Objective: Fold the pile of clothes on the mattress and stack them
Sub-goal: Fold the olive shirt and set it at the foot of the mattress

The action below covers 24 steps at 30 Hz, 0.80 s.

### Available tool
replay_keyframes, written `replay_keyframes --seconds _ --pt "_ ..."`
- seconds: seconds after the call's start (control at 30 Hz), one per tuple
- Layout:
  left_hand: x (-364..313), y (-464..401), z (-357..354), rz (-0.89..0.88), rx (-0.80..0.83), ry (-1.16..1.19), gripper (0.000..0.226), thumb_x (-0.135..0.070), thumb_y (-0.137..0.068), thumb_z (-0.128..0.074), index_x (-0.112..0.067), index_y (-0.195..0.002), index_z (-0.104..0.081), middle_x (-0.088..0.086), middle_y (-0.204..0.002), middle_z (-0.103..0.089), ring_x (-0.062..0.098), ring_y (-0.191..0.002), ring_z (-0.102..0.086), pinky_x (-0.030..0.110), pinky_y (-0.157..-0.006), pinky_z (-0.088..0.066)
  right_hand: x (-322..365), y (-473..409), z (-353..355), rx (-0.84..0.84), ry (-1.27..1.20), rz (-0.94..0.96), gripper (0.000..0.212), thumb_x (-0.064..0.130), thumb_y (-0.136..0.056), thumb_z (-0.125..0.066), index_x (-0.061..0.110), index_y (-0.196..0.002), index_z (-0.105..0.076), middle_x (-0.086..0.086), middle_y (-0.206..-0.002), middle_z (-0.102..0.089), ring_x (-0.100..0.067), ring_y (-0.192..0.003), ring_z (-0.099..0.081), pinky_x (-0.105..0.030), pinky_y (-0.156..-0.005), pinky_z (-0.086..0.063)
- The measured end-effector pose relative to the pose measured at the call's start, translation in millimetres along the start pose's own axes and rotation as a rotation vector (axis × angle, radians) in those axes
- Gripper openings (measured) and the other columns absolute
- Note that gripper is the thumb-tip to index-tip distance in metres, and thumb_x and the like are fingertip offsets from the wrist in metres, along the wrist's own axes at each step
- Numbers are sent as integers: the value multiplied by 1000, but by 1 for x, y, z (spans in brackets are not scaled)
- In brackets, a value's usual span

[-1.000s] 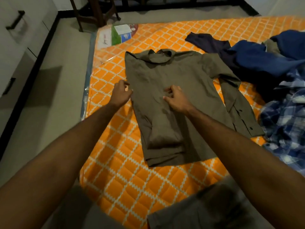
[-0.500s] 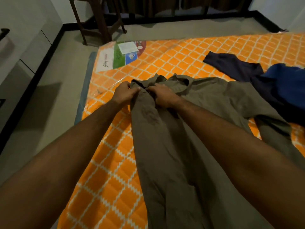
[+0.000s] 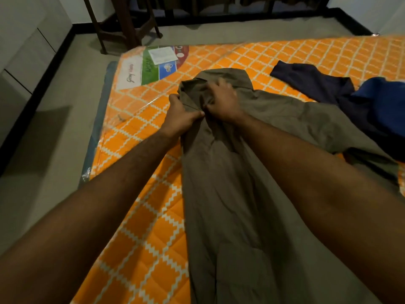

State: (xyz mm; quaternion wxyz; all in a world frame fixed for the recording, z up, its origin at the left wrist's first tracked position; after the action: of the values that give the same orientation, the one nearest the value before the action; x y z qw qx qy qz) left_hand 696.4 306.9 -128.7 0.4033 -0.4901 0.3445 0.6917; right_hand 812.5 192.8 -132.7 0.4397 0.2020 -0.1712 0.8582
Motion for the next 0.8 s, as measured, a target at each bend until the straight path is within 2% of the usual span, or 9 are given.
replay_keyframes --seconds 0.07,0.17,0.27,0.33,0.4,0.47,0.6,0.77,0.8 --pt "3 -1 2 -12 -111 67 50 -20 -93 -70 -15 -123 -31 -2 -112 -52 8 -100 -57 28 -84 -53 3 6 -6 141 -734 -212 22 15 -101 -55 4 -119 -58 -13 -92 -60 -20 -69 -58 -31 -57 -53" --pt "3 -3 3 -35 -188 105 30 -24 -100 -59 -12 -122 -42 -3 -104 -56 9 -95 -60 28 -78 -54 13 13 -10 318 -1081 -379 17 28 -106 -48 14 -105 -58 -9 -86 -61 -18 -65 -59 -22 -51 -47" --pt "7 -6 -12 28 54 42 18 -26 -105 -47 -14 -116 -53 1 -102 -63 17 -94 -64 32 -74 -54 16 7 -17 423 -1167 -360 50 58 -90 -62 12 -108 -70 -9 -97 -73 -24 -89 -72 -33 -75 -58" --pt "11 -6 -17 -7 152 -93 24 -23 -101 -47 -16 -122 -56 6 -111 -67 23 -101 -65 40 -79 -55 11 0 -20 348 -1022 -296 45 52 -92 -66 9 -106 -72 -7 -96 -73 -22 -92 -71 -34 -80 -56" --pt "19 -8 -17 -52 97 -117 32 -21 -98 -49 -16 -129 -55 6 -116 -66 23 -102 -66 36 -75 -56 6 -10 -22 220 -775 -215 21 30 -97 -67 12 -84 -70 -4 -79 -68 -14 -73 -65 -26 -68 -50" --pt "26 -7 -15 -89 7 -54 28 -13 -100 -50 -12 -127 -55 6 -113 -64 20 -96 -68 32 -69 -58 3 -19 -18 129 -546 -181 30 18 -97 -65 17 -67 -60 1 -65 -55 -9 -60 -51 -27 -62 -41" --pt "38 4 -6 -431 -122 -302 18 -6 -93 -58 -8 -110 -61 11 -111 -59 20 -98 -62 32 -83 -54 11 -33 -14 47 -270 -224 20 22 -96 -65 11 -79 -66 -2 -77 -60 -13 -74 -55 -26 -68 -40" --pt "55 30 8 -693 149 -440 45 -34 -96 -62 -12 -135 -55 10 -129 -56 27 -113 -55 36 -93 -48 30 -10 -7 160 -1090 -360 37 48 -103 -47 15 -103 -63 3 -76 -60 -5 -57 -58 -23 -57 -45" --pt "62 32 10 -742 183 -512 51 -40 -96 -58 -13 -139 -53 13 -134 -55 33 -115 -55 40 -93 -48 28 1 -3 201 -1074 -359 34 44 -104 -45 14 -106 -61 2 -77 -58 -6 -57 -56 -22 -55 -43"
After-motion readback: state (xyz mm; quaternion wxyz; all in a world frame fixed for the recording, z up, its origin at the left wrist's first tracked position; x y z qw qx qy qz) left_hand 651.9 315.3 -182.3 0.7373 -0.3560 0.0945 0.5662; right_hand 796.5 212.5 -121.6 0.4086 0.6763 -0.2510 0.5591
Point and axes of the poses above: each hand's wrist, its own y-axis away from the middle knuckle, its own z-axis out of the back of the hand, x = y × z, the point moved 2 cm from there along -y, towards the middle knuckle
